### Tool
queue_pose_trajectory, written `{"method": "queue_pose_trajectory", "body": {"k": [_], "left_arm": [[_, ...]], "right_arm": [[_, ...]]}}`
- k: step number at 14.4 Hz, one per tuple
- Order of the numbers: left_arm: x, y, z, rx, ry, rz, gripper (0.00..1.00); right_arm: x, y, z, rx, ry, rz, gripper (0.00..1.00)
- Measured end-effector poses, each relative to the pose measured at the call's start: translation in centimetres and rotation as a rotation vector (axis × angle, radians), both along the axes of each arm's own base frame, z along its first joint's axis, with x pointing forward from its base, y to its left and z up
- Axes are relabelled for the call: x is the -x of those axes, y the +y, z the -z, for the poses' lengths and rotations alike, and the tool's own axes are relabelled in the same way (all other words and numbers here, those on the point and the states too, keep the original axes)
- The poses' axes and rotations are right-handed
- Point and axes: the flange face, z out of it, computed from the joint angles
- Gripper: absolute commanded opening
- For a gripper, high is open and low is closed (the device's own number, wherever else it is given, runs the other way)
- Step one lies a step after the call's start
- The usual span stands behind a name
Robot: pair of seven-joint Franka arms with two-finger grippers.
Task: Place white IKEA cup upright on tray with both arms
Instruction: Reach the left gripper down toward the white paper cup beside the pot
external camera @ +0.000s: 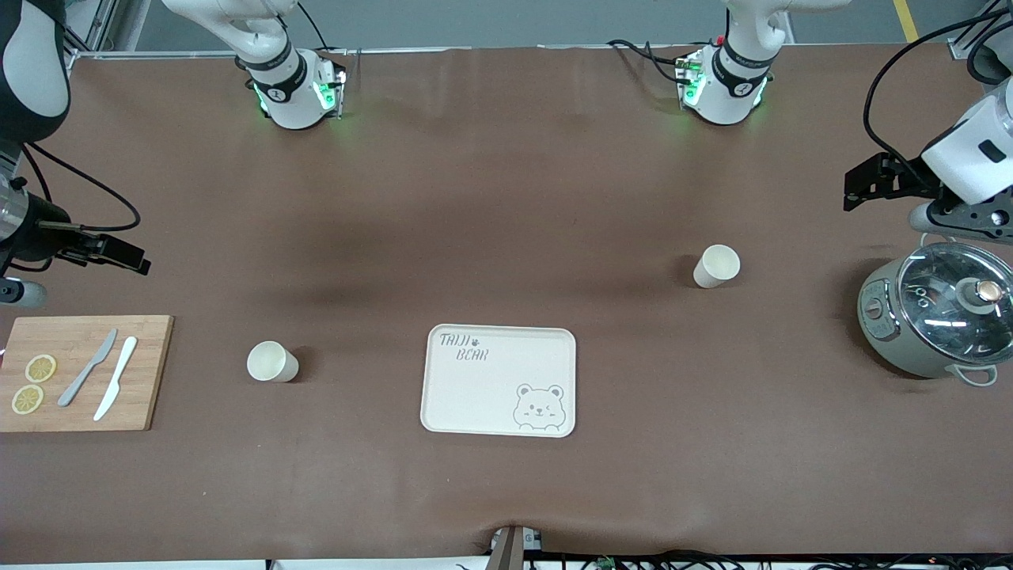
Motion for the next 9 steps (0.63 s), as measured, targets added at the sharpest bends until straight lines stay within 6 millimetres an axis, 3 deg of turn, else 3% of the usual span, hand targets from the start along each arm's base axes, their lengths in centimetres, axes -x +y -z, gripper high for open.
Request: {"method": "queue_pose_trajectory", "body": {"k": [6,9], "left_arm": [[0.0,0.0,0.3,-0.001,0.008,0.001,1.0],[0.1,-0.1,2.3,-0.004,0.039,0.003,1.0]], "right_arm": [[-0.2,0.0,0.6,0.0,0.01,0.0,1.0],[-0.2,0.0,0.6,0.0,0.011,0.0,1.0]]}}
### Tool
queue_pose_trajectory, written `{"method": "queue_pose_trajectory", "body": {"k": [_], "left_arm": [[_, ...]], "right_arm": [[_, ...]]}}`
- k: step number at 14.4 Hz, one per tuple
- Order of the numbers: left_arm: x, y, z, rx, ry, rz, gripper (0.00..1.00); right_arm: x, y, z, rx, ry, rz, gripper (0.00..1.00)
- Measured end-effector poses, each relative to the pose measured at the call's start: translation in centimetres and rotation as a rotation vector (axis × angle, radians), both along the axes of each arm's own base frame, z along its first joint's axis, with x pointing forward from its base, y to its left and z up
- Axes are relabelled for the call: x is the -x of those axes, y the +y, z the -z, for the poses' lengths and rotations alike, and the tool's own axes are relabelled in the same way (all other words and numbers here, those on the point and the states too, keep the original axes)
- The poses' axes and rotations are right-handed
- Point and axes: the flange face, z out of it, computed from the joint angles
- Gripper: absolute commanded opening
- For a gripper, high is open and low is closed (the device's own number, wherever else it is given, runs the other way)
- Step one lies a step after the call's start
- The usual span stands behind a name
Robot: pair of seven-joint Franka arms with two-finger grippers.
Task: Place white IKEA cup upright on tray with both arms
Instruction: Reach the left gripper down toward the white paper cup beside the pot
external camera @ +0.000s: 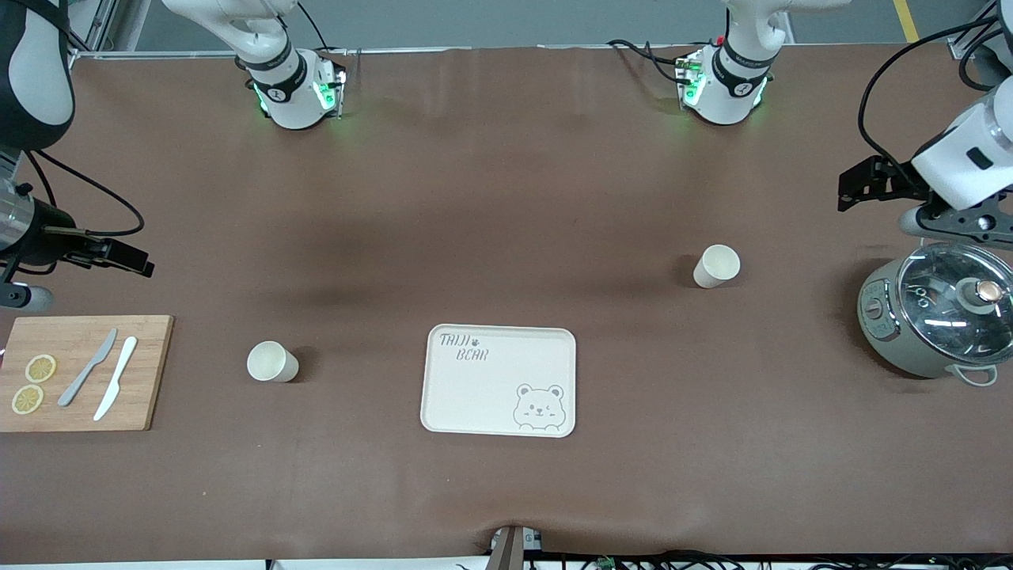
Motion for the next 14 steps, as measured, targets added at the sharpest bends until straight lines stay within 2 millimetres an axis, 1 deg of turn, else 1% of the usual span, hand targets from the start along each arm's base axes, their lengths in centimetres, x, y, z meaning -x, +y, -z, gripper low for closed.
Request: {"method": "queue_pose_trajectory", "body": {"k": [1,3,5,7,9,14], "left_arm": [[0.0,0.0,1.1,0.0,-0.003,0.001,1.0],[0.7,0.0,4.1,0.001,-0.023,0.003,1.0],[2.2,0.2,7.3,0.003,-0.054,0.006,1.0],[4.4,0.3,10.5,0.004,-0.068,0.009,1.0],[6.1,0.5,13.3,0.003,-0.068,0.012,1.0],[7.7,0.3,20.4,0.016,-0.157,0.026,1.0]], "right_arm": [[0.0,0.0,0.0,0.0,0.0,0.0,1.0],[0.0,0.0,0.1,0.0,0.001,0.0,1.0],[0.0,0.1,0.1,0.0,0.002,-0.001,1.0],[0.0,0.1,0.1,0.0,0.002,-0.001,1.0],[-0.1,0.1,0.2,0.0,0.002,-0.002,1.0],[-0.2,0.2,0.5,0.0,0.004,-0.003,1.0]]}}
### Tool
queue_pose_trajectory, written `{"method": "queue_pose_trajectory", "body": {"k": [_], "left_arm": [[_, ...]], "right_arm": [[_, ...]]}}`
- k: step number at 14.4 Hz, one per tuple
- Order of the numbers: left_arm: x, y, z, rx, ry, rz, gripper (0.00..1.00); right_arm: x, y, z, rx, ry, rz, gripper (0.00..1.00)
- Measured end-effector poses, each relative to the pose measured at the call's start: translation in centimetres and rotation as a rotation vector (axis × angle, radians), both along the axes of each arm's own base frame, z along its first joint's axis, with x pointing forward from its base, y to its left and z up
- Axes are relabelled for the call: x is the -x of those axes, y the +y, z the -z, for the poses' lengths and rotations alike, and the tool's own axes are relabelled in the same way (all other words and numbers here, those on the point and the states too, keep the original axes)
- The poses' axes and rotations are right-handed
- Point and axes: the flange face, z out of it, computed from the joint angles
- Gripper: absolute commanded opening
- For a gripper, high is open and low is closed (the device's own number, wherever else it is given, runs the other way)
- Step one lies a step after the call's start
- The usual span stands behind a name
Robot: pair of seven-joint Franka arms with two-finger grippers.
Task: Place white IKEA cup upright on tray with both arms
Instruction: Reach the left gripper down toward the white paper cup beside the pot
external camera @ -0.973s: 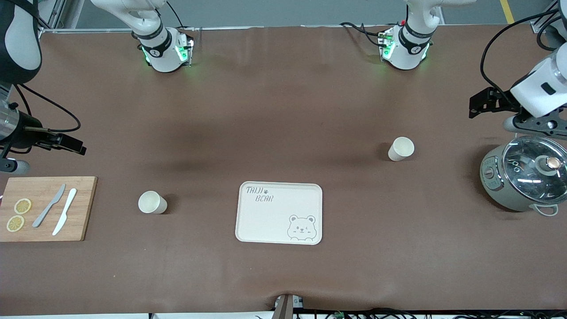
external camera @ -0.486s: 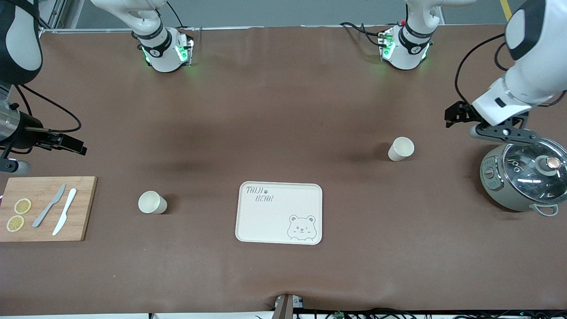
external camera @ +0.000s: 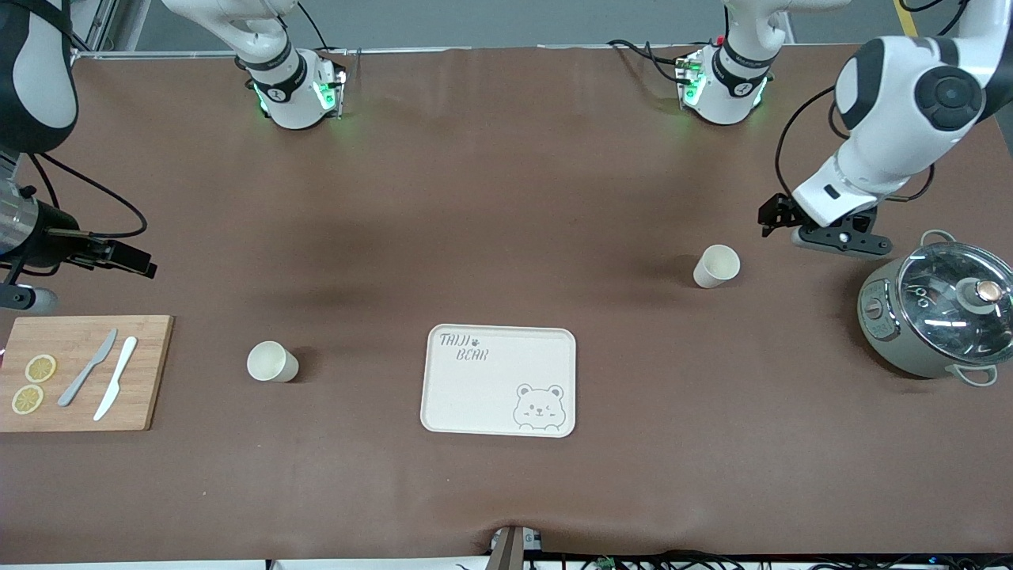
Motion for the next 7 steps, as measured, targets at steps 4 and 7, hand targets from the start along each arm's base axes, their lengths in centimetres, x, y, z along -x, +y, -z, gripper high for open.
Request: {"method": "queue_pose_trajectory", "body": {"k": [4,7], "left_arm": [[1.1,0.1,5.6,0.009,-0.032,-0.002,1.0],[1.2,0.0,9.6,0.019,-0.057,-0.015,1.0]], "right_arm": [[-0.3,0.2,0.5,0.0,-0.001,-0.004,1.0],[-0.7,0.6,1.1,0.0,-0.005,-0.009,1.0]]}}
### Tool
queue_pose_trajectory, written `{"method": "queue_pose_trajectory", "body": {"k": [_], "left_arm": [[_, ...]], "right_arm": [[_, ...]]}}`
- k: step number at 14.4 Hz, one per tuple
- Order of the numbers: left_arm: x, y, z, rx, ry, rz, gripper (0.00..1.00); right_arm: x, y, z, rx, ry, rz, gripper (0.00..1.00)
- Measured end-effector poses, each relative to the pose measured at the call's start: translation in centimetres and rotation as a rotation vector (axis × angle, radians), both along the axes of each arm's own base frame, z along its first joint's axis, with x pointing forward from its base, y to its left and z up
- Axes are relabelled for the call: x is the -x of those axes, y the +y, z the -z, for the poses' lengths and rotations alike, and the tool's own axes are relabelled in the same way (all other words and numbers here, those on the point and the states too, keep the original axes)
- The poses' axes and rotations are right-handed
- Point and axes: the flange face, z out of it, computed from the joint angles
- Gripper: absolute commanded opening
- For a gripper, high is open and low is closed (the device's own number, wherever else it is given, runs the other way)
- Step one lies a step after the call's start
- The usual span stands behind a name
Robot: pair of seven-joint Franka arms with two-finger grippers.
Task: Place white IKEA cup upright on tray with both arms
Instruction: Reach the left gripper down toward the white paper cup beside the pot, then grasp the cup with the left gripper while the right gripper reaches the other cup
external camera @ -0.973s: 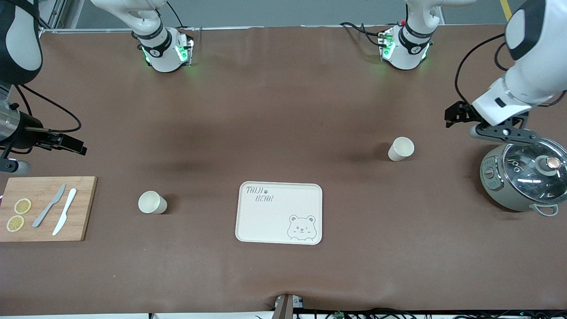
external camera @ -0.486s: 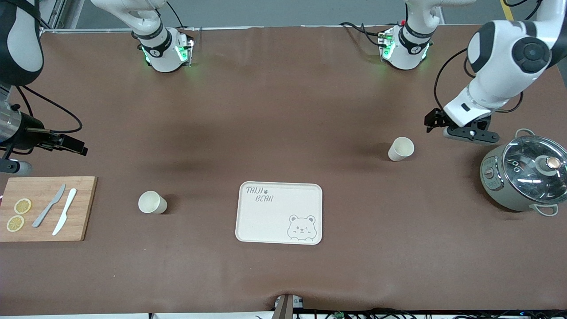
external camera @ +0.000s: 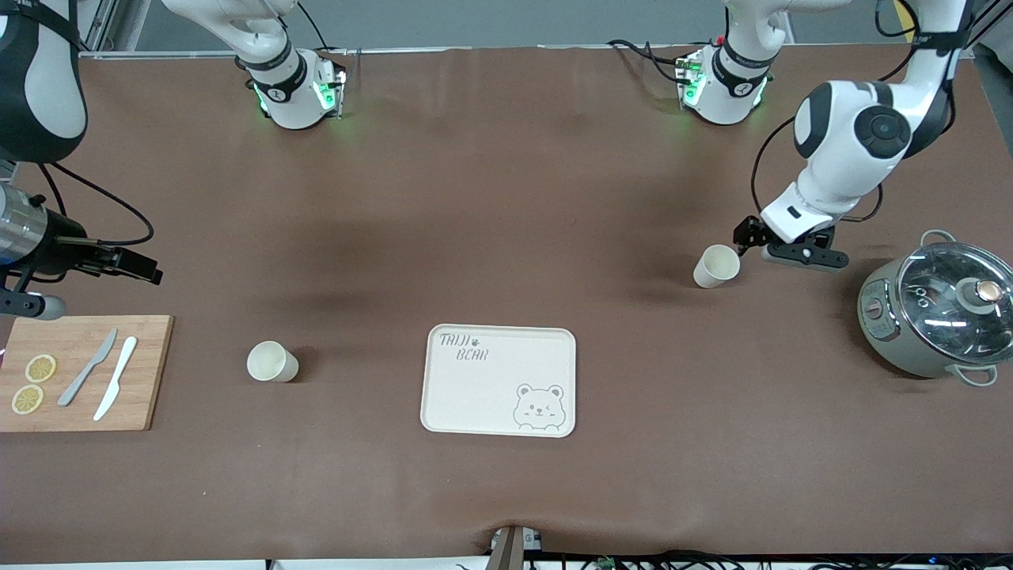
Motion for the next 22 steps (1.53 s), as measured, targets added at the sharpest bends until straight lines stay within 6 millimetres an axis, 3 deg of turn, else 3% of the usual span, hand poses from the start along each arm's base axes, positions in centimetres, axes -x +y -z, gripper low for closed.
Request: {"method": "queue_pose_trajectory", "body": {"k": [3,8,14,15,16,17,22], "left_arm": [[0.5,-0.1,3.7,0.006,0.005,-0.015,1.0],[1.4,-0.2,7.3,0.02,-0.034,-0.025,1.0],[1.7,-0.4,8.0,0.023,-0.032,-0.034,1.0],[1.7,-0.4,8.1,0.023,-0.031,-0.034,0.96],[1.8,-0.4,8.2,0.023,-0.028,-0.038,0.4],[1.8,-0.5,8.3,0.025,-0.025,-0.051,0.0],[2.3,-2.5,8.9,0.038,-0.01,-0.085,0.0]], "right_arm": [[-0.5,0.7,0.6,0.001,-0.008,-0.01,1.0],[-1.5,1.2,1.8,0.002,-0.029,-0.017,1.0],[-2.9,1.5,4.2,0.004,-0.043,-0.021,1.0],[-3.1,1.5,4.7,0.004,-0.042,-0.021,1.0],[-3.3,1.5,5.0,0.004,-0.043,-0.021,1.0],[-3.5,1.5,5.4,0.005,-0.045,-0.021,1.0],[-5.2,2.2,8.8,0.007,-0.068,-0.031,1.0]]}}
